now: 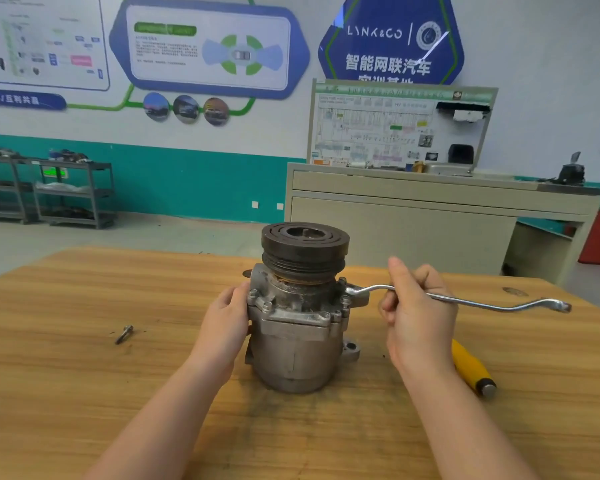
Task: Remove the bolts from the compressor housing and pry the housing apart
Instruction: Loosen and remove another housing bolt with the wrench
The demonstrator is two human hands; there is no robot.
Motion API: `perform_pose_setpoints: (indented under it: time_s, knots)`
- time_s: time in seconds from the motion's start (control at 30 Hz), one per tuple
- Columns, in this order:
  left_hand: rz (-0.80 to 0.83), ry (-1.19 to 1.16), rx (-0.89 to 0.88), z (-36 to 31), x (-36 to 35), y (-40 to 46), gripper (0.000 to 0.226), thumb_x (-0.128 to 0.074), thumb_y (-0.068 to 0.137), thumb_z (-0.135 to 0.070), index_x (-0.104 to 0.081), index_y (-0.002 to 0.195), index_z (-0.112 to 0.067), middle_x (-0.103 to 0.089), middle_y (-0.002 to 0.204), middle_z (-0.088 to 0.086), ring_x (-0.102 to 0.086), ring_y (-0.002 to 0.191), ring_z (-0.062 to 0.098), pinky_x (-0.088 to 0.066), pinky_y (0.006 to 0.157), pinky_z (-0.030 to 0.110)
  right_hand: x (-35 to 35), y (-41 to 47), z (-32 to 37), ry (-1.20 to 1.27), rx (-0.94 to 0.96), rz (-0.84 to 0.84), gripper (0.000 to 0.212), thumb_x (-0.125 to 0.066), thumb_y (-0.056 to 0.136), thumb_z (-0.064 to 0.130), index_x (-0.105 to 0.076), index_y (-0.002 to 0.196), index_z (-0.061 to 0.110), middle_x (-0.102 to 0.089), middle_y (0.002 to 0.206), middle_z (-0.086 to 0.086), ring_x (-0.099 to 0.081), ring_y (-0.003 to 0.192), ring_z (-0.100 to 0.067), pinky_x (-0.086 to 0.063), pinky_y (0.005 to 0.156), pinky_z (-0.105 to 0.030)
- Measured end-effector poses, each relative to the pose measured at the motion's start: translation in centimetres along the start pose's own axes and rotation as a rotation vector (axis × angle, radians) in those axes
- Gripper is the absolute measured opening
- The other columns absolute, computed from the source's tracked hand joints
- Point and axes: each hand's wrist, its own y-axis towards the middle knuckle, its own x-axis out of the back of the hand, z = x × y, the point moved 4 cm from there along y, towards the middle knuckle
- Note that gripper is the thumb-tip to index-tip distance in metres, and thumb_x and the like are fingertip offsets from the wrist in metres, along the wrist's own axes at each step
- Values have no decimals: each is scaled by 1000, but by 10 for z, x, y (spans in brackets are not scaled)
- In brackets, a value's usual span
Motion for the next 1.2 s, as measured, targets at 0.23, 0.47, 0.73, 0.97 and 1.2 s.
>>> perform_pose_setpoints:
  time_s: [0.23,0.47,0.73,0.97,1.2]
  knots:
    - [-3,58,-23,-2,1,4,33,-38,105,-29,-65,115,-13,-70,112,5,-62,109,22,-51,98,44,-7,-15,20,-328,412,93,41,-62,87,23,-38,56,12,-43,51,-15,-41,50,-24,-36,50,-22]
    - [-114,131,-141,-3,4,-2,26,-42,101,-30,-62,93,-15,-65,98,2,-59,99,19,-47,94,44,-20,-35,37,-409,692,193,45,-59,90,29,-33,54,22,-32,50,7,-35,45,-3,-24,45,-9]
    - [-111,138,-183,-1,5,-2,24,-41,104,-33,-60,94,-21,-66,98,-2,-58,96,10,-42,82,36,-14,-28,34,-457,665,94,44,-55,90,25,-25,59,32,-39,54,13,-34,47,-1,-22,47,-7]
    - [-15,-14,-49,1,5,8,27,-42,104,-31,-65,104,-16,-73,101,4,-66,103,21,-52,92,40,-21,-33,31,-418,688,154,46,-55,88,12,-25,59,31,-36,53,13,-34,46,1,-23,47,-6]
    - [32,-85,-4,0,3,8,25,-41,105,-25,-66,101,-18,-76,86,-3,-67,90,13,-51,75,30,-57,-52,54,-918,944,283,35,-57,81,1,-39,57,19,-33,47,8,-31,38,-13,-20,38,-20]
